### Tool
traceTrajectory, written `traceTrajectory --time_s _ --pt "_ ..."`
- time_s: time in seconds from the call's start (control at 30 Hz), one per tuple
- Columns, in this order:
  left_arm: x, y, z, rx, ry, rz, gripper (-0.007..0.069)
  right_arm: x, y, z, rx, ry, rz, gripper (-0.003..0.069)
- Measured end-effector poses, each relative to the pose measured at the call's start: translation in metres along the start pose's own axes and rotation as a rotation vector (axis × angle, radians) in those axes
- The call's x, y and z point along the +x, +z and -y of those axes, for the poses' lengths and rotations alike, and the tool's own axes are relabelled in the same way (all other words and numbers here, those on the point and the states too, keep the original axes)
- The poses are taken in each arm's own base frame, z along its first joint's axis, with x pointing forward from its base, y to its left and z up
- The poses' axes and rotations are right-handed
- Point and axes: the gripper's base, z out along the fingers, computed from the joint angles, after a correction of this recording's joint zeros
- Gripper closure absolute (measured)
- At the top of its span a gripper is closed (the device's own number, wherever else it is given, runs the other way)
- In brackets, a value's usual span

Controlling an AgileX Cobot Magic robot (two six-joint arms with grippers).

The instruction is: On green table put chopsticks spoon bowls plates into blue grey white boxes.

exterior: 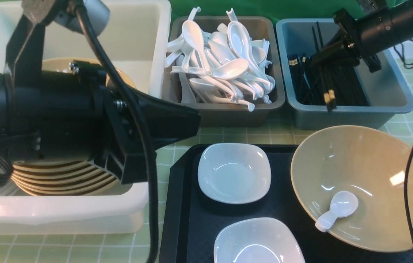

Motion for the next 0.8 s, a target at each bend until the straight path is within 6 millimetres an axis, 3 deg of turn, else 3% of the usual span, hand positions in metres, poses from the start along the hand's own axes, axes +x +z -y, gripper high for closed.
traceTrajectory --time_s 0.2,0.37,0.5,0.67,0.8 --pt "0.000 0.000 0.000 -0.003 -0.032 0.004 0.0624 -0.025 0.017 0.039 -0.042 0.074 0.068 0.0584" --pt "0.000 0.000 0.000 -0.004 -0.053 0.004 0.0624 -0.026 0.018 0.045 0.001 0.034 0.069 0.0517" --pt "0.001 0.000 0.000 -0.001 -0.052 -0.011 0.0624 -0.025 0.012 0.042 0.043 0.001 0.073 0.0417" --pt "0.004 0.000 0.000 0.003 -0.048 -0.047 0.0624 -0.023 -0.010 0.028 0.169 -0.092 0.081 0.0289" --pt "0.003 -0.004 0.000 -0.021 -0.047 -0.085 0.0624 -0.015 -0.045 -0.005 0.255 -0.195 0.097 0.0243"
